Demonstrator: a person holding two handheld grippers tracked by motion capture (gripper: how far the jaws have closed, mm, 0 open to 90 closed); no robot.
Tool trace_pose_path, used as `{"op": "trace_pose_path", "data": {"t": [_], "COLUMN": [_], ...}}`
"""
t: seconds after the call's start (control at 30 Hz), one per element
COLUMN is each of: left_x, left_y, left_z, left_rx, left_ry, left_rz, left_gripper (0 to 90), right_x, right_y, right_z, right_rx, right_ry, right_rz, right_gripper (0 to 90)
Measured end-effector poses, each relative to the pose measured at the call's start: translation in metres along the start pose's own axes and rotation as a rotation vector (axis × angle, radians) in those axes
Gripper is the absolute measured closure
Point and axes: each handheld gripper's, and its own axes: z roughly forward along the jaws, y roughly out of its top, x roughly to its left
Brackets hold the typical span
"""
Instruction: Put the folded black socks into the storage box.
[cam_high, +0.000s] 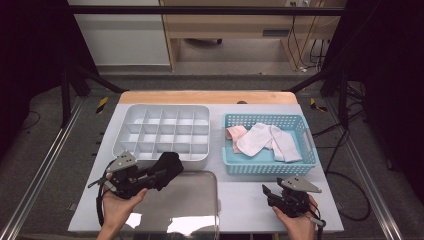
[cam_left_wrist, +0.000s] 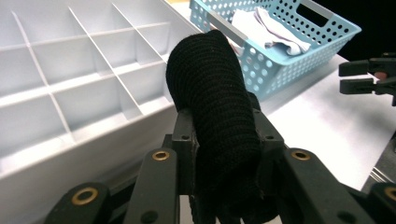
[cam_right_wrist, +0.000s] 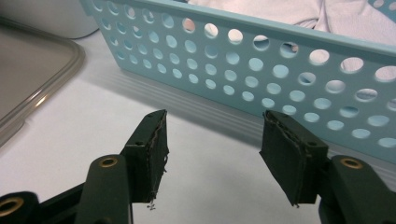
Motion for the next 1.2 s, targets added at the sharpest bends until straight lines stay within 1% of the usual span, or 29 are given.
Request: {"op": "trace_pose_path", "data": {"t": [0.1,0.2,0.43,0.53,0.6,0.7,0.77,0.9,1.03,1.2], "left_x": [0.004,0.011,0.028,0.038,0.045,0.053,0.058,0.069,0.081,0.097], "left_y": [0.008,0.016,0.032,0.038,0.042,0.049,0.051,0.055,0.055,0.048], "left_z": [-0.002,-0.003,-0.005,-0.006,-0.006,-0.009,-0.01,-0.009,-0.001,0.01], "left_rx": [0.009,0.01,0.026,0.036,0.042,0.048,0.048,0.065,0.103,0.153], "left_ry": [0.02,0.029,0.082,0.11,0.132,0.173,0.182,0.201,0.216,0.234], "left_rz": [0.016,0.013,0.018,0.006,0.007,0.005,-0.005,-0.017,-0.031,-0.048], "left_gripper": [67.3,67.3,67.3,67.3,67.4,67.4,67.4,67.4,67.4,67.6], "right_x": [-0.001,-0.001,0.0,0.001,0.002,0.002,0.002,0.004,0.003,0.002], "right_y": [0.0,0.0,-0.001,-0.001,0.0,-0.001,-0.001,-0.001,-0.002,-0.001], "right_z": [0.0,-0.001,0.001,0.001,0.0,0.001,0.001,0.002,0.004,0.004], "right_rx": [0.004,0.005,0.015,0.016,0.013,0.014,0.016,0.021,0.025,0.031], "right_ry": [-0.001,0.002,0.01,0.013,0.02,0.018,0.019,0.028,0.029,0.034], "right_rz": [-0.003,0.005,0.001,-0.007,-0.005,-0.01,-0.012,-0.009,-0.017,-0.01], "right_gripper": [41.1,40.9,40.6,40.6,40.5,40.5,40.5,40.6,40.6,40.6]}}
